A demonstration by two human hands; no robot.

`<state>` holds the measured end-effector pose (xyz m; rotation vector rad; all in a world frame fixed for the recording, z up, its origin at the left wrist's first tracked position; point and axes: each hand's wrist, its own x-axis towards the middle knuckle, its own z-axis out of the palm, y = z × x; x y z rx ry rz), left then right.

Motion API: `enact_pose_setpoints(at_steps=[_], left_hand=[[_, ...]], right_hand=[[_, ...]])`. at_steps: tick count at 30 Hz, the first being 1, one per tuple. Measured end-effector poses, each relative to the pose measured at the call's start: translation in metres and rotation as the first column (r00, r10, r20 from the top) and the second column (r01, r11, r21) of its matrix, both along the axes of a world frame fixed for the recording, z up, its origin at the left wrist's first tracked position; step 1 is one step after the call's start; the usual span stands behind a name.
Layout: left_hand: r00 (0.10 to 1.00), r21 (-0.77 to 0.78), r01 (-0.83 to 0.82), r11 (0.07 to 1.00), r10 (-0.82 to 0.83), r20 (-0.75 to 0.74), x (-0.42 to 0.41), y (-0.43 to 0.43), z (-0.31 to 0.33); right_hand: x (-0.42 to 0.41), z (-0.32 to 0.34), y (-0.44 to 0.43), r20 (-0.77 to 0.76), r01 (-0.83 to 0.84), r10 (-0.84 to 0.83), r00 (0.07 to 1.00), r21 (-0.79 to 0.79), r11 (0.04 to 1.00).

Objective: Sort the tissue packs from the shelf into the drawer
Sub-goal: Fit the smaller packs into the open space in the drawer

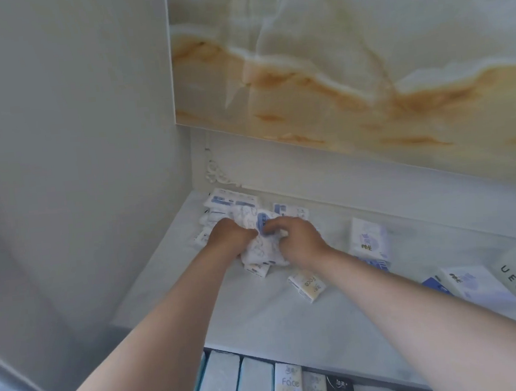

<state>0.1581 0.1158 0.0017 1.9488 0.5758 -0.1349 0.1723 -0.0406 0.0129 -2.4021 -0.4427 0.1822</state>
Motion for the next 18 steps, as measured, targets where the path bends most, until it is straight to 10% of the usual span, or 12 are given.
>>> enact_pose_setpoints(at_steps=[7,18], left_hand=[[0.997,0.253,0.078,0.964,-0.08,-0.001,0.008,-0.012,-0.003],[0.986,0.192,-0.012,0.981,-0.02,0.165,0.012,-0.008,0.003]], right_hand=[[0.054,-0.018,-0.019,-0.026,0.05,-0.069,0.997,-0.462,0.886],[0.056,-0.026,-0.049,0.22,0.072,0.029,0.975,-0.436,0.897]])
